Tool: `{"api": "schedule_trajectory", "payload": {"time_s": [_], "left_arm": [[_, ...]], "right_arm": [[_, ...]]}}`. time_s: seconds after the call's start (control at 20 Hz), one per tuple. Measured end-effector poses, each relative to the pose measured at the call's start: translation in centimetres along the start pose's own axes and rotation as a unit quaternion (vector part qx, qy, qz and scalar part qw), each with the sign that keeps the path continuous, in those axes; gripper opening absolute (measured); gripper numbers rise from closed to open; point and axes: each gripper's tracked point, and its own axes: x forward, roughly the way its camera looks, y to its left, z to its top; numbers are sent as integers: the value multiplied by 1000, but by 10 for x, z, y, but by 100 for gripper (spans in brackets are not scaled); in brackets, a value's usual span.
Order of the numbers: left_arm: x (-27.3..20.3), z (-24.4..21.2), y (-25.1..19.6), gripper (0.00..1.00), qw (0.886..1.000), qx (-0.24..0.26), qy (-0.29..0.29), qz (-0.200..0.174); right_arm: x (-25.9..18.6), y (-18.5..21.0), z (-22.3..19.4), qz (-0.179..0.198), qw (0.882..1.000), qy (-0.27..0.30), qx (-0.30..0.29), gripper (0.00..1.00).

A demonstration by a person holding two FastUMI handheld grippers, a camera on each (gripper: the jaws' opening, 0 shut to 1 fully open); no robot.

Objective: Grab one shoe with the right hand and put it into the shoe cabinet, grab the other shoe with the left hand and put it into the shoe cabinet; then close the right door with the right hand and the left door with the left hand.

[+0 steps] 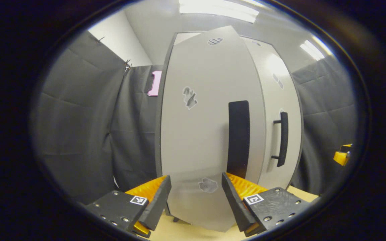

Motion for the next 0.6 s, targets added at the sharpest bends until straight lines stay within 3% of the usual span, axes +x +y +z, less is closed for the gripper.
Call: {"api": "schedule_trajectory", "payload": {"time_s": [0.3, 0.6], "left_arm": [[-15, 5, 7, 88, 1000, 15, -6, 5], [-53, 13, 42, 88, 999, 23, -11, 25]], "right_arm": [[-5, 11, 9, 12, 1000, -11, 5, 95], [-16, 19, 23, 22, 999, -25, 8, 95]]}}
